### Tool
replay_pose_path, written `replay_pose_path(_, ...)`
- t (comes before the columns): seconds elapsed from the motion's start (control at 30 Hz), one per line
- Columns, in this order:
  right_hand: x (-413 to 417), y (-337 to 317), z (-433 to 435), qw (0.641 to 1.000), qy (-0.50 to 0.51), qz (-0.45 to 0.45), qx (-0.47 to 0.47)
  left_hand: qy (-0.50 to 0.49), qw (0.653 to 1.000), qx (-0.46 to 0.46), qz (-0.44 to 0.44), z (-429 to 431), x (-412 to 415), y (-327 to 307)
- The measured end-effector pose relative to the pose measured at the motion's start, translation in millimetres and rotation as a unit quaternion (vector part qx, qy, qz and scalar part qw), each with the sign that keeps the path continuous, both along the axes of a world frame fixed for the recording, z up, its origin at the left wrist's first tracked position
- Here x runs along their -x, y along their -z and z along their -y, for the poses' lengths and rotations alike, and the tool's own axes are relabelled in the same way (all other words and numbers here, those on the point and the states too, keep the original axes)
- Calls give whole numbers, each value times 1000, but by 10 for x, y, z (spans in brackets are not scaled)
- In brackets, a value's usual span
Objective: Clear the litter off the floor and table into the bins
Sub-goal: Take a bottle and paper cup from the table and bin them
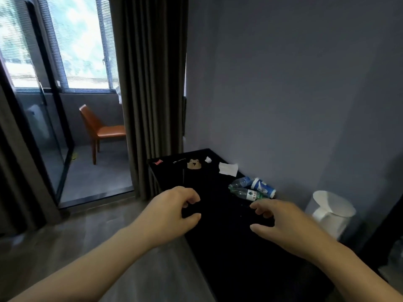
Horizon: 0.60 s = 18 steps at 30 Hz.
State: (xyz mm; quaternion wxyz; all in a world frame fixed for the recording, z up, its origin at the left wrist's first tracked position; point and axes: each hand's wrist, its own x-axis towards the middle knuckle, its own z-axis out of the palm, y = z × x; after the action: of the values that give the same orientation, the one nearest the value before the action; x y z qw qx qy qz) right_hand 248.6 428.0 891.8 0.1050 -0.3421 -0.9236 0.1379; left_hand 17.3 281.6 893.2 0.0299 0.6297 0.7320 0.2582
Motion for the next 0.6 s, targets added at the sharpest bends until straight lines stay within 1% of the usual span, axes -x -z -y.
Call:
replay_pose_path(0.37, 901, 355, -1449, 996, 46, -29, 65, 48, 999, 18, -7, -1470, 1000, 25)
replay_pose_path(0.47, 1021, 452, -1686, 995, 65, -20, 75, 72, 997, 33, 11, -1820, 1183, 141)
replay_pose_path(0.6, 1165, 558, -1956, 993, 101, -2, 67, 124, 990, 59, 25, -2290, 1430, 327)
